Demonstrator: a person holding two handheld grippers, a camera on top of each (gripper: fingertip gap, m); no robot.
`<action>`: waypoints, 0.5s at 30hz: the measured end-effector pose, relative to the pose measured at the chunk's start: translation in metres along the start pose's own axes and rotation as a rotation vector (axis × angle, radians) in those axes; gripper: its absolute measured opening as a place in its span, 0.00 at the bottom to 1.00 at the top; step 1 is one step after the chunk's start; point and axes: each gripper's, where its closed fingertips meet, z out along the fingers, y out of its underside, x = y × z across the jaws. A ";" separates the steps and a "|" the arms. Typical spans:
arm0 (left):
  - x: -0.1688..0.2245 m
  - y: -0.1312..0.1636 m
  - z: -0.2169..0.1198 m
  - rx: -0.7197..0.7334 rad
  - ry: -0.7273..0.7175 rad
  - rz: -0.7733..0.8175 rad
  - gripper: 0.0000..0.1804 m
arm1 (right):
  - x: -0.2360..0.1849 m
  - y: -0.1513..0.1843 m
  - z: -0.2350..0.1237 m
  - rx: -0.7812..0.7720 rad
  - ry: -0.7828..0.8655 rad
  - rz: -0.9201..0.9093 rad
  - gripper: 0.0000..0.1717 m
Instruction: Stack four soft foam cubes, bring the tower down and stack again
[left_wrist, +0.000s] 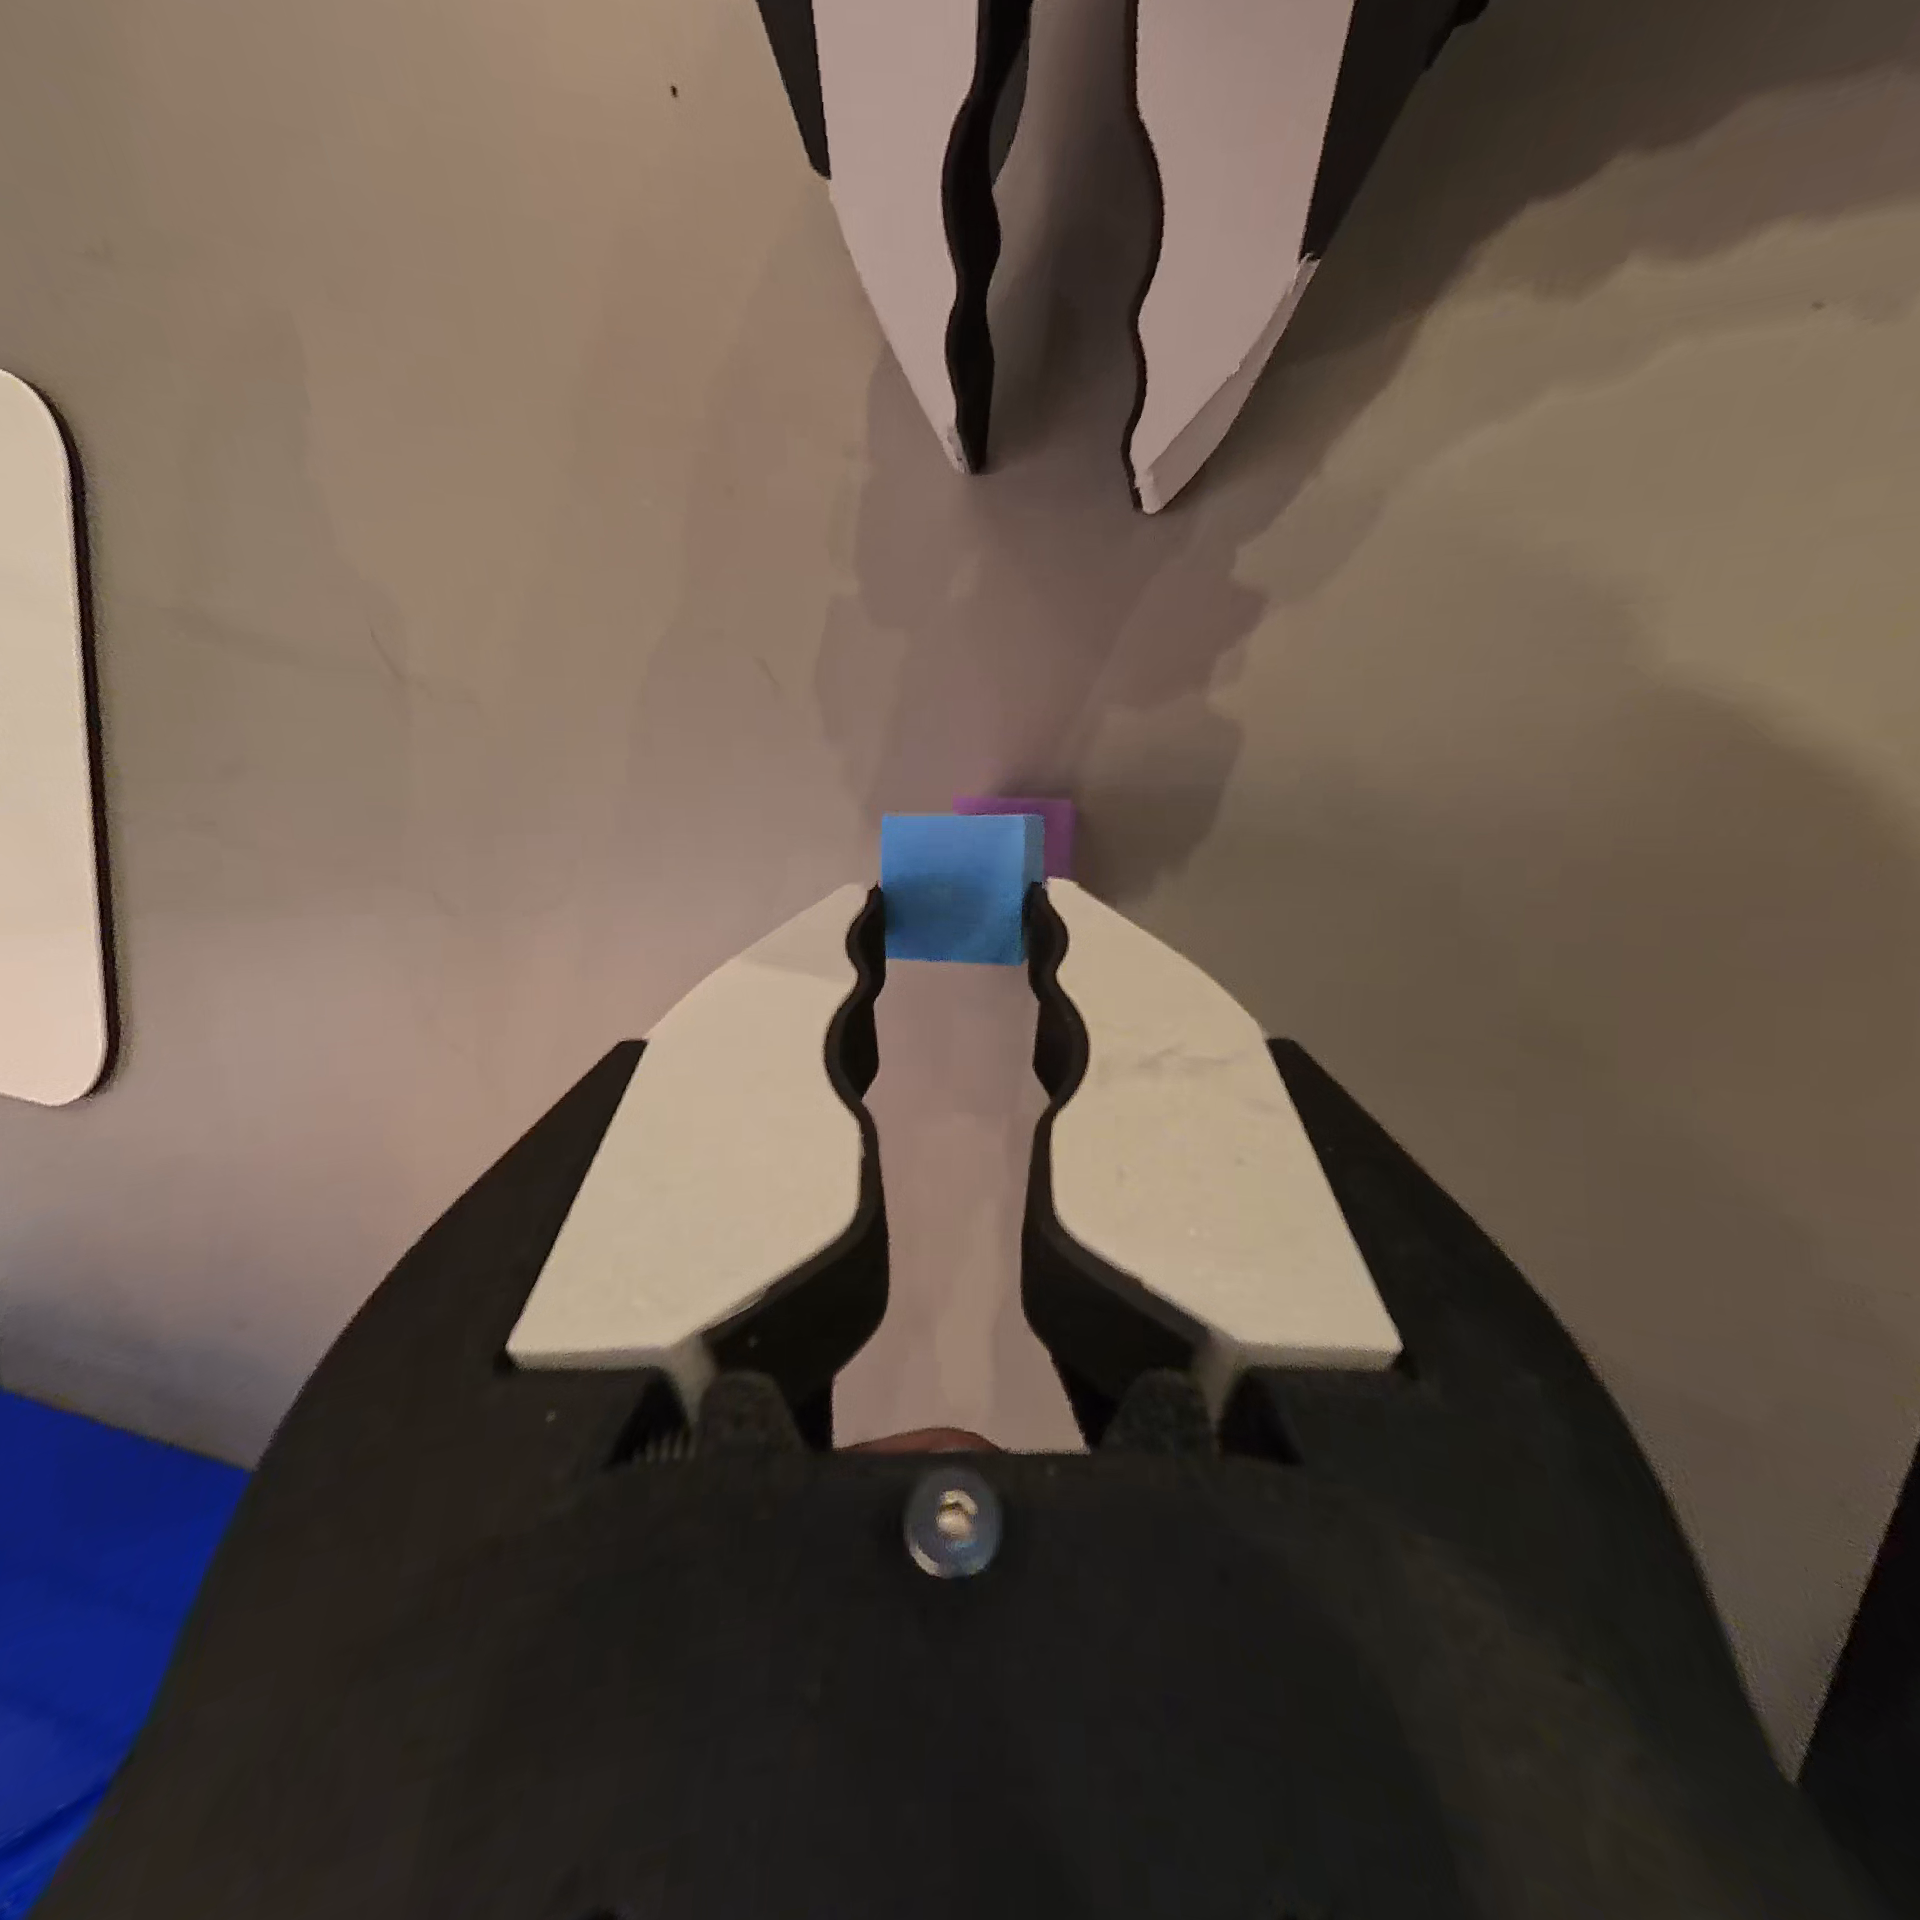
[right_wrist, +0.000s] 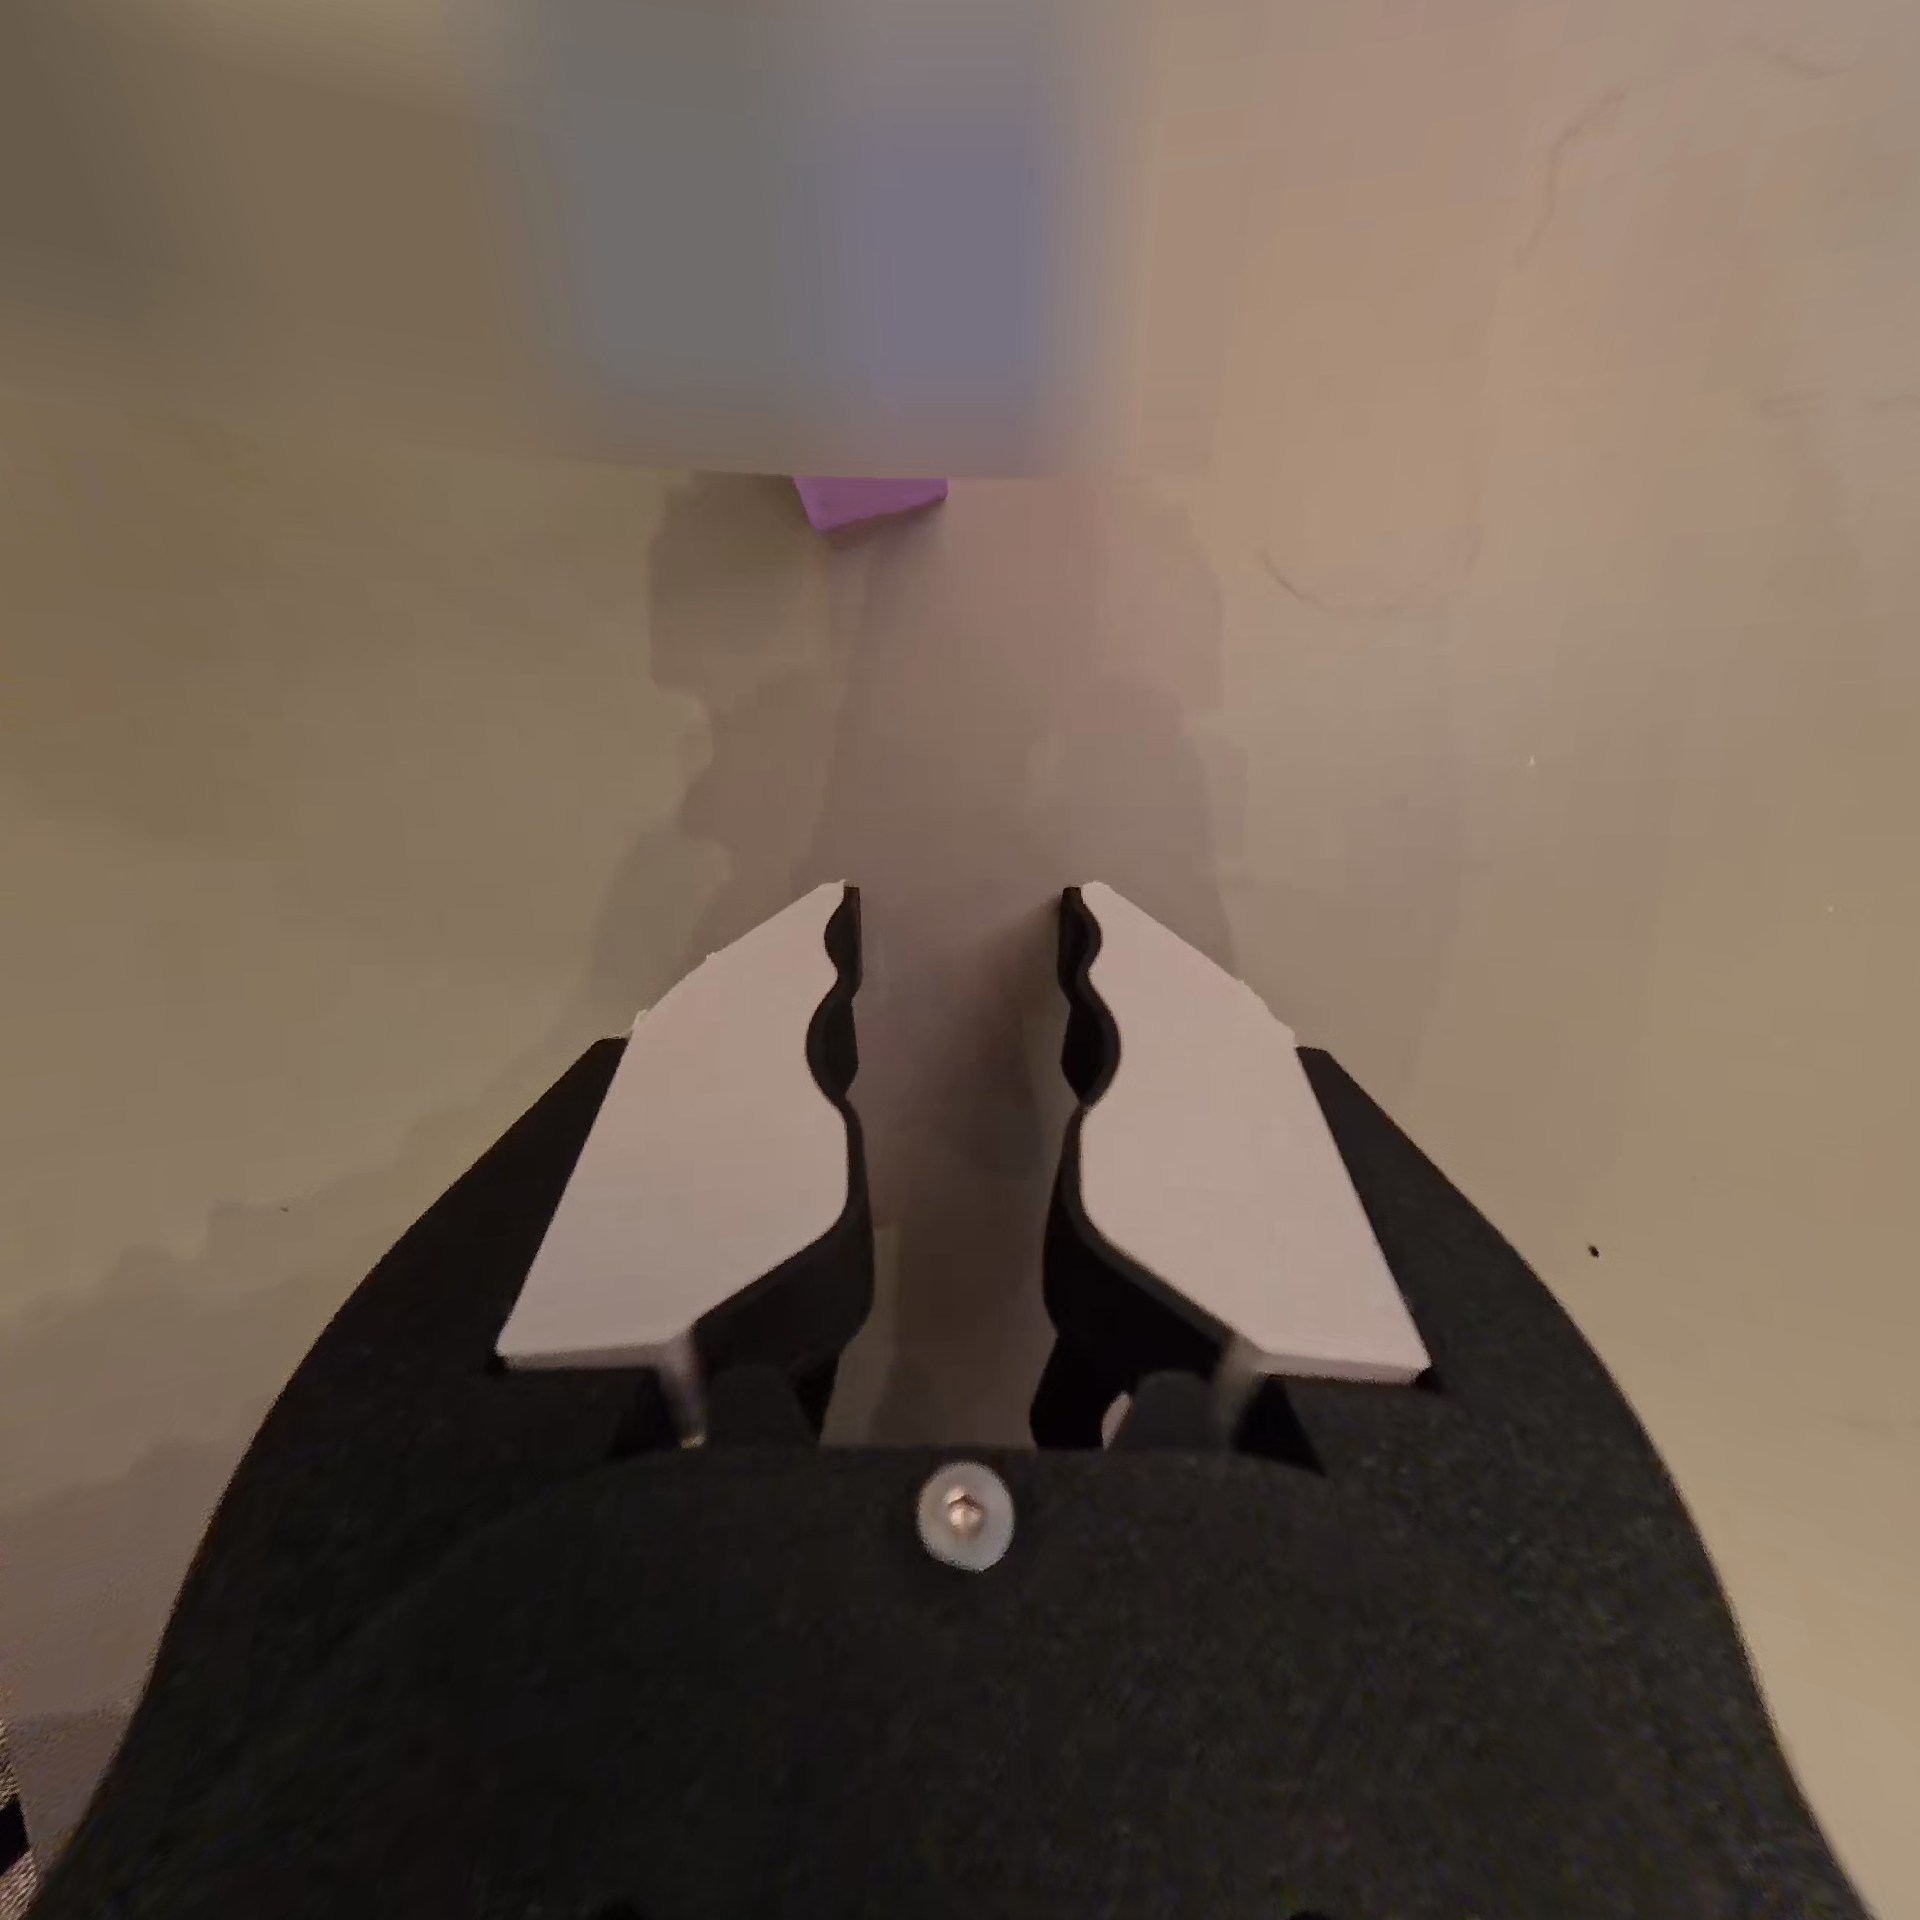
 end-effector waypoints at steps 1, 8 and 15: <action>0.002 -0.001 0.000 0.008 0.012 0.000 0.14 | 0.000 0.000 0.000 0.002 -0.001 0.000 0.21; 0.005 -0.002 0.004 0.011 0.018 0.014 0.14 | 0.000 0.000 0.000 0.005 -0.005 0.002 0.21; 0.006 0.000 0.009 0.008 0.024 0.015 0.14 | 0.000 0.000 0.000 0.007 -0.007 0.001 0.21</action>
